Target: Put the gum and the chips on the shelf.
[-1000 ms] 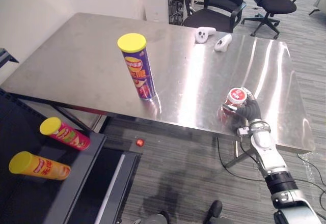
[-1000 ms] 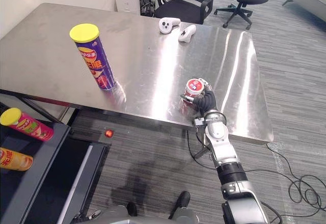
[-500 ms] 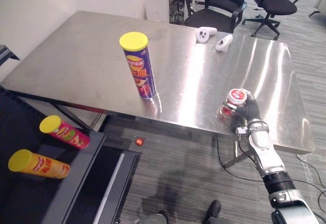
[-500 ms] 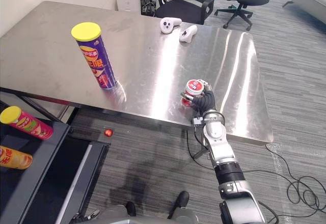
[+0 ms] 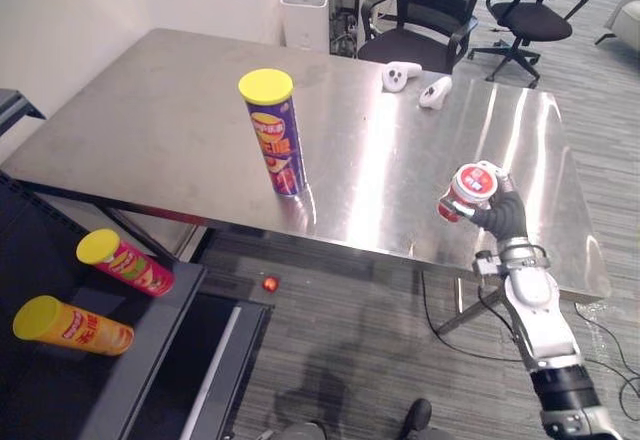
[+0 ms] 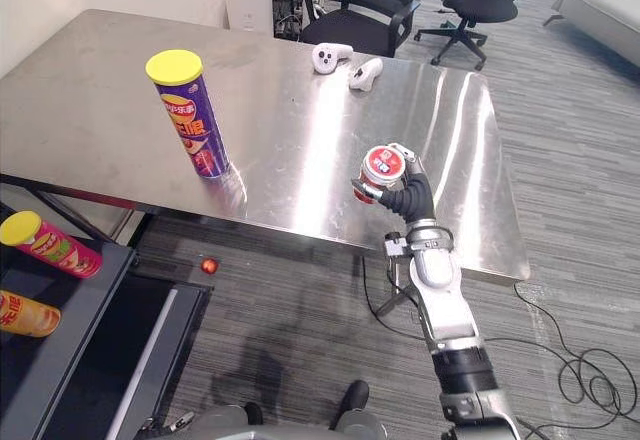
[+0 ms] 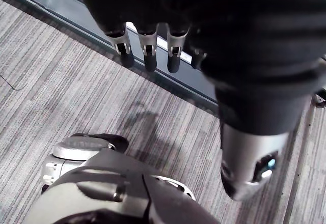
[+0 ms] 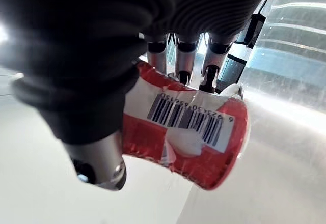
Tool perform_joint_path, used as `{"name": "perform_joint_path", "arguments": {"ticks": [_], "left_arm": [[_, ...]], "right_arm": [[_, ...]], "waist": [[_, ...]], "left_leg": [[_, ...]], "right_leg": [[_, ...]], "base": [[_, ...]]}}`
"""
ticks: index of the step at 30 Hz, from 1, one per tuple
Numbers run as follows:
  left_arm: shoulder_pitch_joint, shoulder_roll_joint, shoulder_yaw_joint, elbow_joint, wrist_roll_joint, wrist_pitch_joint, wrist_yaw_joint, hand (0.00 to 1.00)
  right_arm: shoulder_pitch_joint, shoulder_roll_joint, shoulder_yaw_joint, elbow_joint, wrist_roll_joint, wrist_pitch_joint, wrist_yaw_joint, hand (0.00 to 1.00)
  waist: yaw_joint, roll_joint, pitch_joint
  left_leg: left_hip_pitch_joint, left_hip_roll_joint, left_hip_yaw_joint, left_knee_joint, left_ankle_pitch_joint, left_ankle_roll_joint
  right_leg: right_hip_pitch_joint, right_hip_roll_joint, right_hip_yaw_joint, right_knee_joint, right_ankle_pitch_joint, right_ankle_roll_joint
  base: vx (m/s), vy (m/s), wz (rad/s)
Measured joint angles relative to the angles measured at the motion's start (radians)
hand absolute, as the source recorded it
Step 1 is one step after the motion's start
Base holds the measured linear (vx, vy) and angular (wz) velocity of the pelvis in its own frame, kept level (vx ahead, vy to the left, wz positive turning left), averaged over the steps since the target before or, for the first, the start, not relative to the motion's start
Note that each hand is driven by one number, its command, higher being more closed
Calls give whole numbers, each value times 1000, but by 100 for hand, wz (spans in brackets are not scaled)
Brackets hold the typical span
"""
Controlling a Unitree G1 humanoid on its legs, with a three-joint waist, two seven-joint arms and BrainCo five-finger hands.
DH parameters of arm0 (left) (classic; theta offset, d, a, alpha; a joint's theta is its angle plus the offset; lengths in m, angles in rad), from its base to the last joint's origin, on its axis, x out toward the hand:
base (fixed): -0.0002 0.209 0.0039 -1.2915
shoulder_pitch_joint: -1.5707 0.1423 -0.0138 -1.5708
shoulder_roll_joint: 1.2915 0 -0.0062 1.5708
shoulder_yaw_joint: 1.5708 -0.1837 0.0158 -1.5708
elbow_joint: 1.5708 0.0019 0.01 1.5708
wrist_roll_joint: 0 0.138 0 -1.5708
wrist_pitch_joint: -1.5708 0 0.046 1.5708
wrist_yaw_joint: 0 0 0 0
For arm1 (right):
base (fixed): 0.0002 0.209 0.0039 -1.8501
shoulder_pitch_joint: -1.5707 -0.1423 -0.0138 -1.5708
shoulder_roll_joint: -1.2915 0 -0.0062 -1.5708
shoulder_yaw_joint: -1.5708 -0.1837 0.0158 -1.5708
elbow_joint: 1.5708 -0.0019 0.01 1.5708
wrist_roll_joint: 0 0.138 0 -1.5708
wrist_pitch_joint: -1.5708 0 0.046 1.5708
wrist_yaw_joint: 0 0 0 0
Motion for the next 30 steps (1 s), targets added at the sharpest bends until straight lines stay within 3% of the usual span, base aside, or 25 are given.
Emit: {"name": "perform_joint_path", "arguments": {"ticks": [6,19,25,28,29,30], "left_arm": [[10,1,-1,1,12,0,-2,0],[27,8,-8,17,28,2,-4,0],[22,-1,10,19,18,19,-4,0],[0,-31,20,18,-22,19,0,0],[-3,-35,23,15,-24,19,2,0],[3,-39,31,16,-24,21,4,0]], "right_arm": [[54,0,-13,-71,0,-10,23,100],[128,0,-13,-103,1,-10,25,100],[46,7,41,-63,29,-10,24,100],[-28,10,45,-17,44,-10,14,100],[-47,12,47,5,56,-9,10,100],[-52,13,50,5,57,-9,7,100]], "waist": [[-17,-4,-11],[-20,-1,-74],[-13,17,-71],[-5,55,-52],[12,62,-49],[31,73,-47]], "left_leg": [[0,3,5,2,1,1],[3,13,28,1,0,0],[-87,34,-34,111,-2,-4],[-140,46,-138,121,4,-14],[-152,53,-137,99,18,-27],[-163,82,-98,87,6,-9]], "right_leg": [[-3,4,8,0,0,0],[-6,14,31,0,0,0],[-19,18,-12,11,-7,-9],[3,31,-130,6,-17,-24],[-1,27,-163,11,-26,-36],[-2,31,-202,22,-33,-46]], "base": [[-7,-9,-2],[-8,-10,-5],[-37,-45,21],[-93,-105,105],[-133,-84,80],[-120,-101,88]]}}
